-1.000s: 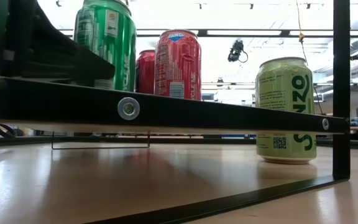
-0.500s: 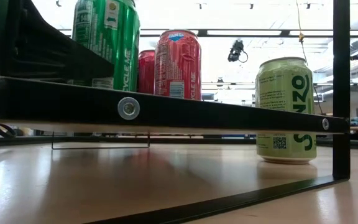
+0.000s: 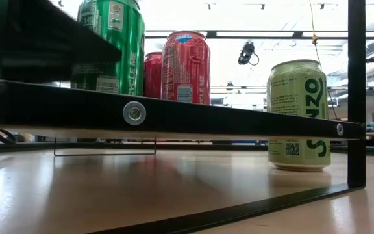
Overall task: Place canned beverage on shelf
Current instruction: Put the green soda can on the shelf
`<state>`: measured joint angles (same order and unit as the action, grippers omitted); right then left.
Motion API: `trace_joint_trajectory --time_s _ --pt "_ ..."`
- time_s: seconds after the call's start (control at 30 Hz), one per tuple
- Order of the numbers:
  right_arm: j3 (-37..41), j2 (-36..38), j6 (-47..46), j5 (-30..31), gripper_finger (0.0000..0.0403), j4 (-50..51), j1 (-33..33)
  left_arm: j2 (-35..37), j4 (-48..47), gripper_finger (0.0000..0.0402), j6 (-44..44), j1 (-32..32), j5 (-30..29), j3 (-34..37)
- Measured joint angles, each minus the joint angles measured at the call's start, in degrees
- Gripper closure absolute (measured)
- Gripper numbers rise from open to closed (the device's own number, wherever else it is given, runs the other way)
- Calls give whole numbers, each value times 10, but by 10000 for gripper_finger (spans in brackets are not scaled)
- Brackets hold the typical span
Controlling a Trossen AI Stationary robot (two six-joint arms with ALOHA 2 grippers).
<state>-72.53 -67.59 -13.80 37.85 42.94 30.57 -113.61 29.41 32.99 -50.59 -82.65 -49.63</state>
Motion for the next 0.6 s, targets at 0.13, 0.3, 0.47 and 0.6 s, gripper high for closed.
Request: trace_joint_trajectory --time_s 0.13,0.3,0.47,0.6 --pt "0 0 0 0 51 0 0 27 0 3 -41 -6 -1 0" --pt "0 0 0 -4 51 0 0 47 1 3 -71 -16 -4 0" --pt "0 0 0 -5 51 0 0 73 11 3 -141 -23 -25 0" --pt "0 0 0 -4 51 -1 0 87 33 3 -219 -23 -37 0"
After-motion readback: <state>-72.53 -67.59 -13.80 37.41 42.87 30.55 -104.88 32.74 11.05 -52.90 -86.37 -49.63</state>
